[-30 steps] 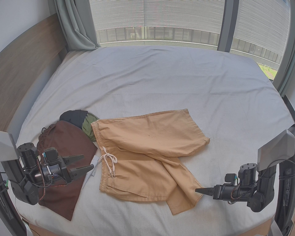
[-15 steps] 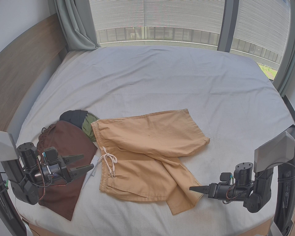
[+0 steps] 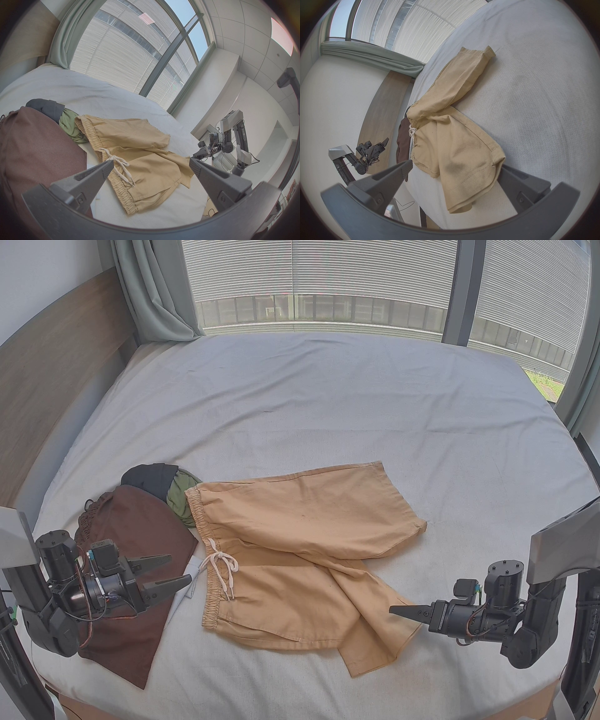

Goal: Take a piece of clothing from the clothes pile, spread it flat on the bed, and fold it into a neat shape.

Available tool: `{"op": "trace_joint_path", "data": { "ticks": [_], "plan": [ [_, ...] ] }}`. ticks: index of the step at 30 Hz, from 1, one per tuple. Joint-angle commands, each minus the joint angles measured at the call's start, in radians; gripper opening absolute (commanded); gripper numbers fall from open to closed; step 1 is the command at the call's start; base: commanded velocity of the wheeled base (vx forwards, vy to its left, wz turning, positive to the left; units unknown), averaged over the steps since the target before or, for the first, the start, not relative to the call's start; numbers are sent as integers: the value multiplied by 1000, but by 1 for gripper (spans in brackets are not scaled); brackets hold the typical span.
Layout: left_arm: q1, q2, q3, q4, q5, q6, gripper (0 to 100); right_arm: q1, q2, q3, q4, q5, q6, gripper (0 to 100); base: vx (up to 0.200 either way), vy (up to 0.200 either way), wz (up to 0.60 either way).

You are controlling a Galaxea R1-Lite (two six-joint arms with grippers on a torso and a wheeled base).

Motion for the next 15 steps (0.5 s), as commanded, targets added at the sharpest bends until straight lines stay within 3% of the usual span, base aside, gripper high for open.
{"op": "trace_joint_path", "data": {
  "ticks": [1,3,4,15],
  "plan": [
    [0,2,0,0,0,0,100,0,-7,6,-1,-3,-2,100,0,0,0],
    [-1,2,1,0,0,0,100,-2,-6,12,-1,-4,-5,100,0,0,0],
    [-1,2,3,0,0,0,100,-2,-6,18,-1,-4,-5,0,0,0,0],
    [-4,5,5,0,0,0,100,-92,4,1,-1,-4,-112,0,0,0,0]
  ]
}}
